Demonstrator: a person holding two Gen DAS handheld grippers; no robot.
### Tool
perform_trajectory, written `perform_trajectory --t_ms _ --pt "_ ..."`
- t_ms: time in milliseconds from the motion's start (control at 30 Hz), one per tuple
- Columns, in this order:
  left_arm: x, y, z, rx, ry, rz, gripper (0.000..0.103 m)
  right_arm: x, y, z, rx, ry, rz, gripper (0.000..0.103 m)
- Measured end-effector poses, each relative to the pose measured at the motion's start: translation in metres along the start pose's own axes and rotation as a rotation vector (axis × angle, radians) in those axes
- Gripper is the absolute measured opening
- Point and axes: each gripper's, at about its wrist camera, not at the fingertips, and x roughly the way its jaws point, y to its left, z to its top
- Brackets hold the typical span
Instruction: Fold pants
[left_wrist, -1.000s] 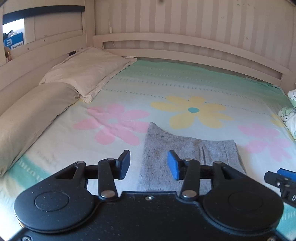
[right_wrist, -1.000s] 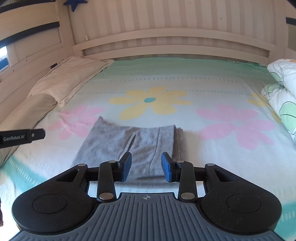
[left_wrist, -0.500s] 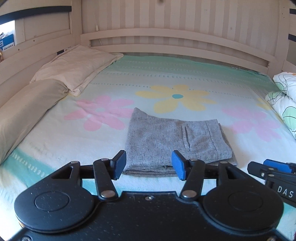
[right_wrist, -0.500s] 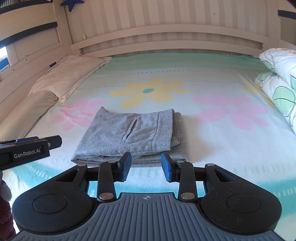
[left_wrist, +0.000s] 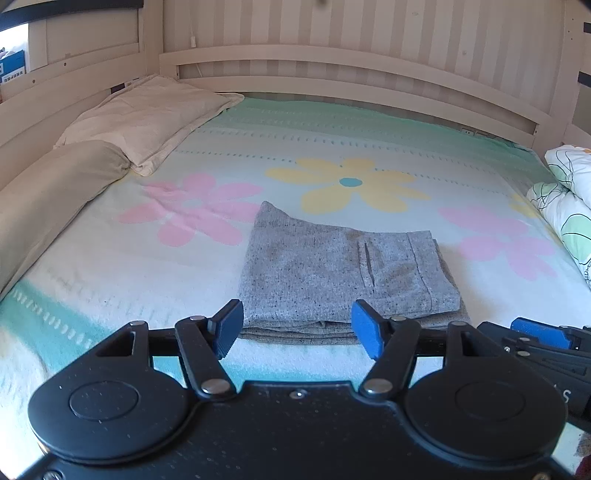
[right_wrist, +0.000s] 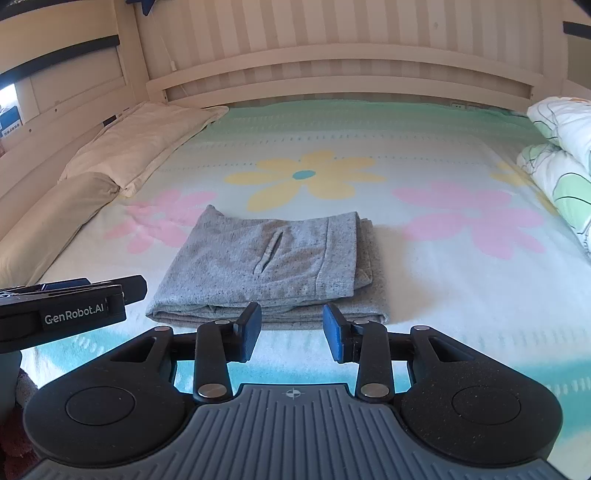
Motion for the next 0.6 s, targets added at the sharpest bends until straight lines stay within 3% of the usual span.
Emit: perform_trajectory --t_ms 600 --pt "-0.0001 -0.0006 -0.0008 0.002 0.002 0.015 0.069 0.0008 0.0002 -0.0015 -0.002 0.013 0.0 0.036"
